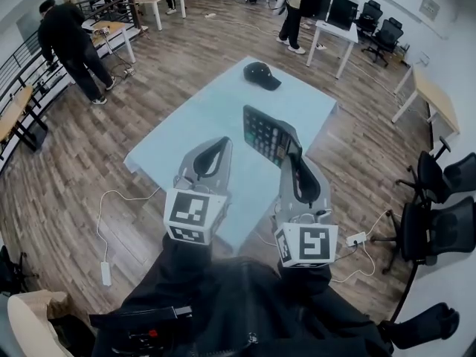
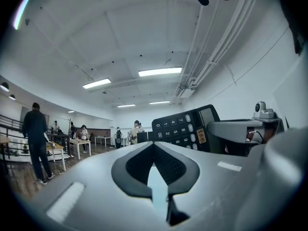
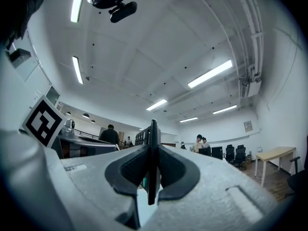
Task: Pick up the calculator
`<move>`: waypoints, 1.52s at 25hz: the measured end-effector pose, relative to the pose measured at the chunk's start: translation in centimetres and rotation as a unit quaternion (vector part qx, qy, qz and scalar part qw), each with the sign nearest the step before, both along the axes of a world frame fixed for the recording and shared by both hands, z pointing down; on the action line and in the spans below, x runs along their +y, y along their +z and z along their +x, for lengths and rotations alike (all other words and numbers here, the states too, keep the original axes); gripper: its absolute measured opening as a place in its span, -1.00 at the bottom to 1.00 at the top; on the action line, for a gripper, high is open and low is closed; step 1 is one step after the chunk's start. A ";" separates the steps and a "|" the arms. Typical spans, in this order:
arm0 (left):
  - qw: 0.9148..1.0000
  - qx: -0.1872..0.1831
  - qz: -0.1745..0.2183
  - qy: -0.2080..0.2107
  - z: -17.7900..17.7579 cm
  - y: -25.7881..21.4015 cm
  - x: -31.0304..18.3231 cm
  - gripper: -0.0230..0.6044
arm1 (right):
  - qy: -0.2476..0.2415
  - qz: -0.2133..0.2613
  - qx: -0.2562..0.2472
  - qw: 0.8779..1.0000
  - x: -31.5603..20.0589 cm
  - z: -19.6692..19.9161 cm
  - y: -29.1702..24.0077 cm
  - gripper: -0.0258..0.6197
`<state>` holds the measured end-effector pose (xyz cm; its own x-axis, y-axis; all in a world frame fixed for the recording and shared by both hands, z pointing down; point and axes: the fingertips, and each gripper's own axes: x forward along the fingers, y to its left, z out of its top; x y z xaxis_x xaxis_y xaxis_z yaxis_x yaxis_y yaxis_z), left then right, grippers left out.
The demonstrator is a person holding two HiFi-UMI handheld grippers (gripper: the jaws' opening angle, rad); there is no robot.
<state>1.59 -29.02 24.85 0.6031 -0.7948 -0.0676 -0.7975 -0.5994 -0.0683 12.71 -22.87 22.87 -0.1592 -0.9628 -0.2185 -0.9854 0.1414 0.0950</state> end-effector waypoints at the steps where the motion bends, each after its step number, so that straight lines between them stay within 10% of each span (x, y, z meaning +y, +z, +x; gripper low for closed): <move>1: 1.000 0.000 0.002 0.001 0.1 -0.1 0.1 -0.93 | -0.001 0.002 0.001 1.000 0.0 0.0 0.0 -0.79; 38: 1.000 -0.005 0.002 0.013 0.8 1.0 -0.4 -0.93 | 0.003 0.019 0.022 1.000 -0.1 -0.5 -0.1 -0.79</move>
<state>2.44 -29.39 25.83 0.6249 -0.7780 -0.0648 -0.7805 -0.6204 -0.0777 12.19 -22.92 22.79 -0.1627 -0.9550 -0.2481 -0.9811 0.1300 0.1430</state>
